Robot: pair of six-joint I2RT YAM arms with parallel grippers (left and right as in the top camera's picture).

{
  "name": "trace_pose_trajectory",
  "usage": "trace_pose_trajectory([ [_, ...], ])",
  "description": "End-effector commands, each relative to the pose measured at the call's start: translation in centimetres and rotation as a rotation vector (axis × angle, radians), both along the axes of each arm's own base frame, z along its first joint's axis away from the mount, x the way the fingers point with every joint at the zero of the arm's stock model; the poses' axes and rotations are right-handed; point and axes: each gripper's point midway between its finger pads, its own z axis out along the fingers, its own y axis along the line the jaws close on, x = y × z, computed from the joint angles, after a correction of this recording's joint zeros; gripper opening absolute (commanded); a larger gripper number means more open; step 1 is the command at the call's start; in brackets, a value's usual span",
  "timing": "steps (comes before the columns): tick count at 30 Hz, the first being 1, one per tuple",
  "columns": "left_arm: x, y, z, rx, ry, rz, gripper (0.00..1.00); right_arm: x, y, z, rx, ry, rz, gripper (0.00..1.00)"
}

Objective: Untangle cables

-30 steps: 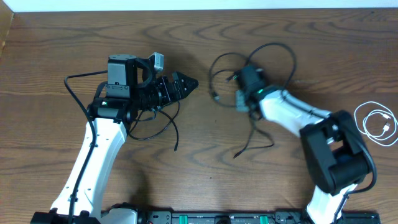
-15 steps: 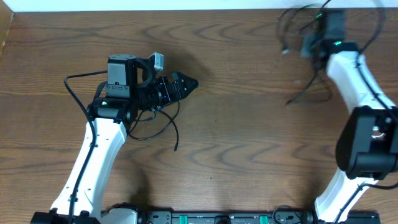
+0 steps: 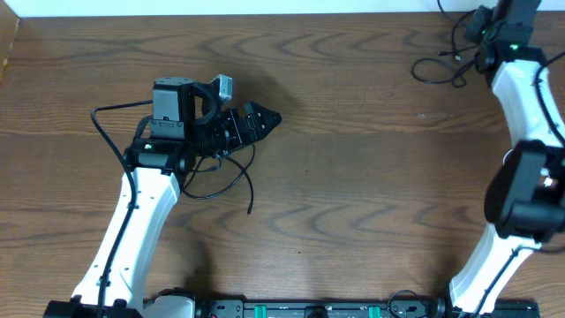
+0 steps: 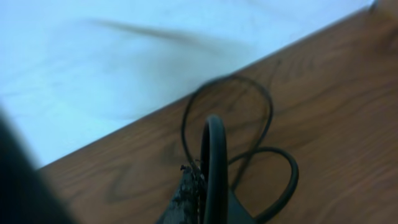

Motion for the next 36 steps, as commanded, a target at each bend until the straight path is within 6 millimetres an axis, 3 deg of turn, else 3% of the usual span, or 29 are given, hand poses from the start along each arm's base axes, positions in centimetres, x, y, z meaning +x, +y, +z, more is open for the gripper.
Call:
trace_pose_trajectory([
  [1, -0.1, 0.0, 0.5, 0.005, -0.024, -0.004, 0.98, 0.6, -0.9, -6.0, 0.059, 0.053, -0.070, 0.01],
  [5, -0.1, 0.0, 0.5, 0.005, -0.024, -0.004, 0.98, 2.0, -1.6, -7.1, 0.052, 0.004, -0.076, 0.01],
  [9, -0.1, 0.0, 0.5, 0.005, -0.024, -0.004, 0.98, 3.2, -2.6, -6.2, 0.039, -0.084, -0.084, 0.02],
  [11, -0.1, 0.0, 0.5, 0.005, -0.024, -0.004, 0.98, 3.4, -3.0, -5.6, 0.034, -0.112, -0.090, 0.14],
  [14, -0.1, 0.0, 0.5, 0.005, -0.024, -0.004, 0.98, 3.3, -3.8, -5.3, 0.031, -0.124, -0.101, 0.47],
  [16, -0.1, 0.0, 0.5, 0.005, -0.024, -0.004, 0.98, 3.1, -4.2, -5.6, 0.021, -0.105, -0.101, 0.61],
  [19, -0.1, 0.0, 0.5, 0.005, -0.024, -0.004, 0.98, 3.0, -4.3, -5.5, 0.001, -0.092, -0.087, 0.75],
  [22, -0.1, 0.0, 0.5, 0.005, -0.024, -0.004, 0.98, 3.2, -3.4, -3.8, -0.058, -0.093, 0.007, 0.83],
  [23, -0.1, 0.0, 0.5, 0.005, -0.024, -0.004, 0.98, 3.1, -3.2, -2.8, -0.073, -0.097, 0.026, 0.99],
  [28, -0.1, 0.0, 0.5, 0.005, -0.024, -0.004, 0.98, -1.5, -3.5, -1.4, 0.070, 0.021, -0.134, 0.99],
  [32, -0.1, 0.0, 0.5, 0.005, -0.024, -0.004, 0.98, -5.0, -1.4, -1.4, 0.153, 0.162, -0.083, 0.99],
  [36, -0.1, 0.0, 0.5, 0.005, -0.024, -0.004, 0.98, -7.6, 0.1, 0.6, 0.166, 0.217, -0.064, 0.99],
])
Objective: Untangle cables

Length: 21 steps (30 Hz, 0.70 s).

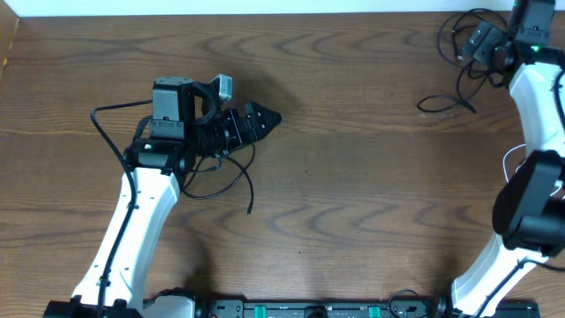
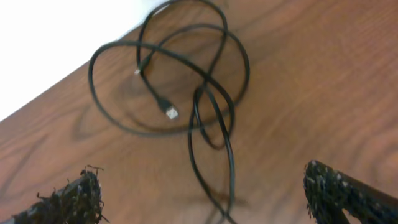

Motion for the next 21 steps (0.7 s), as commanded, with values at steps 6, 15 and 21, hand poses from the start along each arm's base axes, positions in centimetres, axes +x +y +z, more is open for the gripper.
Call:
trace_pose_trajectory([
  [6, -0.1, 0.0, 0.5, 0.004, -0.023, -0.005, 0.98, -7.2, 7.1, 6.8, 0.138, 0.060, 0.038, 0.99],
  [15, -0.1, 0.0, 0.5, 0.005, -0.023, -0.004, 0.98, -13.4, 11.5, -2.7, 0.315, 0.357, -0.174, 0.99],
  [21, -0.1, 0.0, 0.5, 0.005, -0.023, -0.004, 0.98, -12.2, 10.9, -8.0, 0.341, 0.230, -0.289, 0.89],
])
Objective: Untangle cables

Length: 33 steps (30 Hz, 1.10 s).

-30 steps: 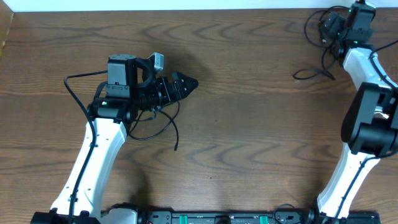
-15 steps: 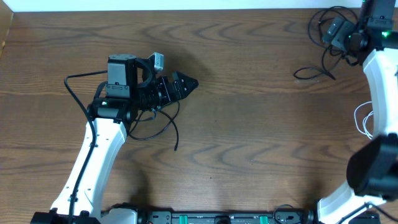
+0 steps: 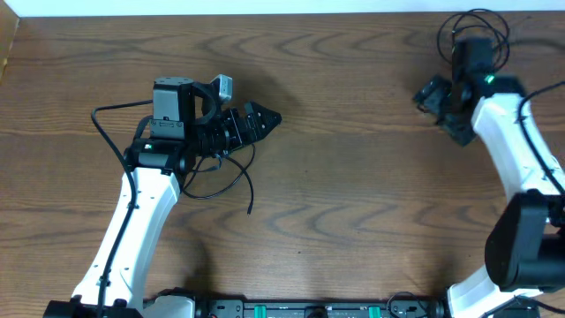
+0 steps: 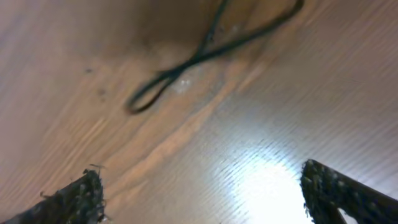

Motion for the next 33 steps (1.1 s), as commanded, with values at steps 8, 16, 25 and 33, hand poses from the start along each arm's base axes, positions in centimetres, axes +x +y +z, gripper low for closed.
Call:
trace_pose_trajectory([
  [8, -0.1, 0.0, 0.5, 0.005, -0.024, -0.004, 0.98, 6.2, -1.7, -0.2, -0.024, -0.390, -0.151, 0.08],
  [16, -0.1, 0.0, 0.5, 0.005, -0.024, -0.004, 0.98, 12.7, -1.6, 10.0, -0.160, -0.862, 0.029, 0.01],
  [25, -0.1, 0.0, 0.5, 0.005, -0.024, -0.004, 0.98, 12.3, 0.6, 7.0, -0.237, -0.743, 0.267, 0.61],
  [33, -0.1, 0.0, 0.5, 0.005, -0.024, -0.004, 0.98, 8.4, 7.4, 11.0, -0.169, -0.728, 0.488, 0.99],
])
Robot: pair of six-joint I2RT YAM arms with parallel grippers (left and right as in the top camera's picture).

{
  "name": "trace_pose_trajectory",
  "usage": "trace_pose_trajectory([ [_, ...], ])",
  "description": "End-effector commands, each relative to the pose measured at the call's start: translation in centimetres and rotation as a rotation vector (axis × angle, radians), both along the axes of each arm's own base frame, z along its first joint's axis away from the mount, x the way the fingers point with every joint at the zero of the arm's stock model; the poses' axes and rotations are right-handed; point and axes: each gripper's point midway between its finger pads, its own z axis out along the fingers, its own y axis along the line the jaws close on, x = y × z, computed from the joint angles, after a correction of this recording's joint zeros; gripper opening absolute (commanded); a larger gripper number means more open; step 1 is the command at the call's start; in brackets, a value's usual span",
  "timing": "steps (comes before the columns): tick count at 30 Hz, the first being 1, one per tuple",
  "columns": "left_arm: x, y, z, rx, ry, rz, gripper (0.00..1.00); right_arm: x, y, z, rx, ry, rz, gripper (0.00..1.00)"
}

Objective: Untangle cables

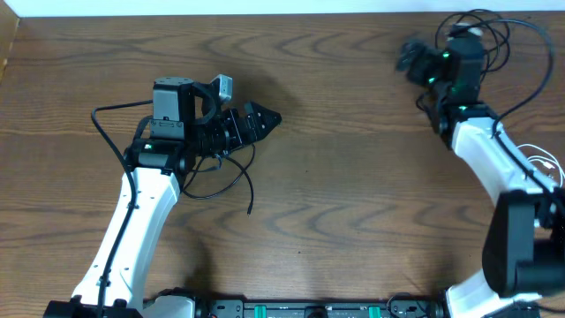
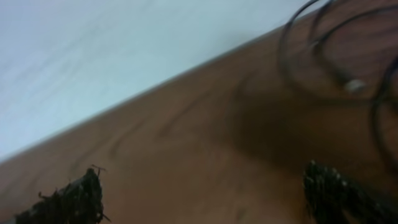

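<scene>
Near the left of the table, my left gripper [image 1: 265,119] has its fingers drawn to a point, shut on a black cable [image 1: 216,187] whose loops trail on the wood beneath the wrist. A second black cable [image 1: 481,31] lies coiled at the back right corner. Its loops and a small plug [image 2: 354,85] show at the upper right of the right wrist view. My right gripper [image 1: 413,57] [image 2: 208,199] is open just left of that coil, holding nothing, with bare wood between its fingertips [image 2: 81,199].
The table's back edge [image 2: 155,84] runs close behind the right gripper, with a white surface beyond it. A thin white cable [image 1: 540,163] lies at the right edge of the table beside the right arm.
My right gripper, still open, has gone from just in front of the coil to its left side near the back edge. The left arm and its cable are unchanged.
My right gripper was shut on a black cable at the back right corner. Then it was open, with that cable lying coiled on the wood. It later stood in front of the coil and now stands to its left. The left arm stayed put throughout.
</scene>
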Motion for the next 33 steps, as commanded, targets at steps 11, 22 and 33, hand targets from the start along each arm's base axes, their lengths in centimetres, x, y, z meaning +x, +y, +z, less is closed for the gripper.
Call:
trace_pose_trajectory([
  [11, 0.3, 0.0, 0.8, -0.085, 0.099, 0.102, 0.98, -12.5, 4.1, -0.2, 0.032, 0.399, 0.160, 0.99],
  [22, 1.3, 3.1, 5.9, 0.016, -0.239, 0.113, 0.98, -18.6, 11.3, -3.8, 0.101, 0.587, 0.456, 0.99],
  [33, -4.1, 14.5, 1.1, 0.537, -0.010, 0.568, 0.98, -18.7, 10.9, -5.1, 0.031, 0.584, 0.424, 0.99],
])
